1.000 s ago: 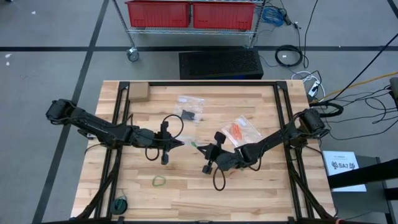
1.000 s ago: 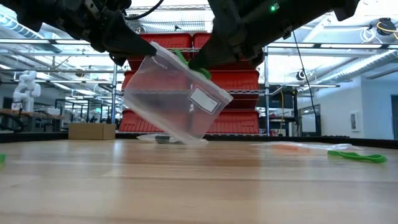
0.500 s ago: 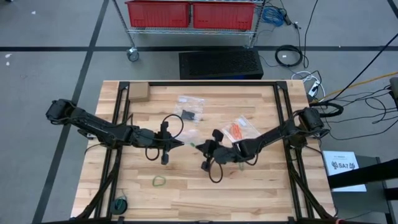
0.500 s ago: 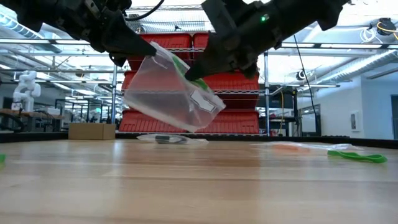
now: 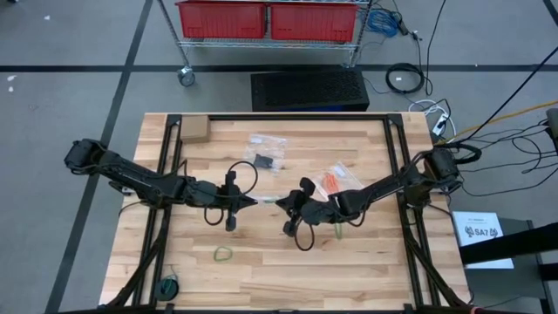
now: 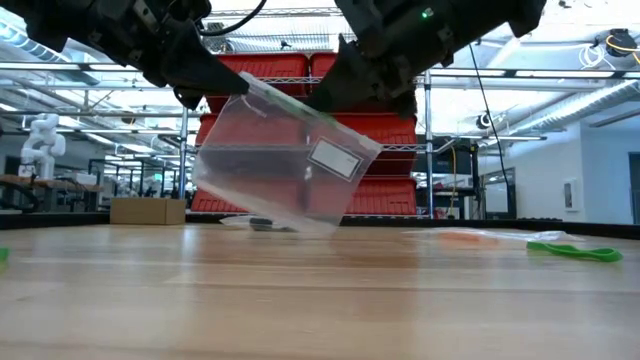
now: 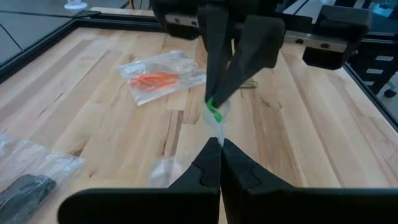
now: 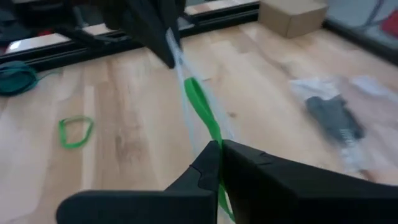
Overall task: Sort rubber bands
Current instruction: Put the green rubber band into the transparent zip bag
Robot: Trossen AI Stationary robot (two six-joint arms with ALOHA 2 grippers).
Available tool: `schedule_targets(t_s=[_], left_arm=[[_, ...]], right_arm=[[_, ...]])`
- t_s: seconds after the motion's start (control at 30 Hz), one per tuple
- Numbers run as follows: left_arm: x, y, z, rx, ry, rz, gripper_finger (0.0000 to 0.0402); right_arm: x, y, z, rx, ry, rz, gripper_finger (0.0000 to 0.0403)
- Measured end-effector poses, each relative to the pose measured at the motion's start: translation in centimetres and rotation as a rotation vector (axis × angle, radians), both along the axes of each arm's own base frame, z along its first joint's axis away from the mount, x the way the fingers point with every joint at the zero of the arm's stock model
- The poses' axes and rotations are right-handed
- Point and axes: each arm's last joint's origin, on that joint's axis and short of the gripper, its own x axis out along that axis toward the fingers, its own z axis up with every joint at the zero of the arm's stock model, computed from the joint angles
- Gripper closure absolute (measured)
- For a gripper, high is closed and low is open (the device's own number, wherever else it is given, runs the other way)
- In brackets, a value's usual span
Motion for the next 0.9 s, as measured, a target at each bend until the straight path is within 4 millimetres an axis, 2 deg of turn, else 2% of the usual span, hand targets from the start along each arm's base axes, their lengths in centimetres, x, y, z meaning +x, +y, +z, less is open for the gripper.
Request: schedule_targets(t_s=[0.4,0.53,0.7,0.9], left_arm=[[0.0,0.0,0.1,-0.002,-0.006,0.000,0.0402],[0.0,0.0,0.1,-0.002,-0.007,0.000,0.0402],[0.0,0.0,0.1,-0.004,-0.014,0.000,0.0402],[0.1,0.0,0.3,-0.008,-0.031,0.000,0.0402]], right_arm=[[0.4,-1.2,-0.1,0.050,0.009,0.036,0.0311],[0.6,-1.2,0.2,0.072,-0.011,0.096,0.0297],[0.7,-1.4,0.3,0.050,-0.013,0.112,0.0315],[0.7,-1.4,0.3,0.037,-0.011,0.116,0.0389]])
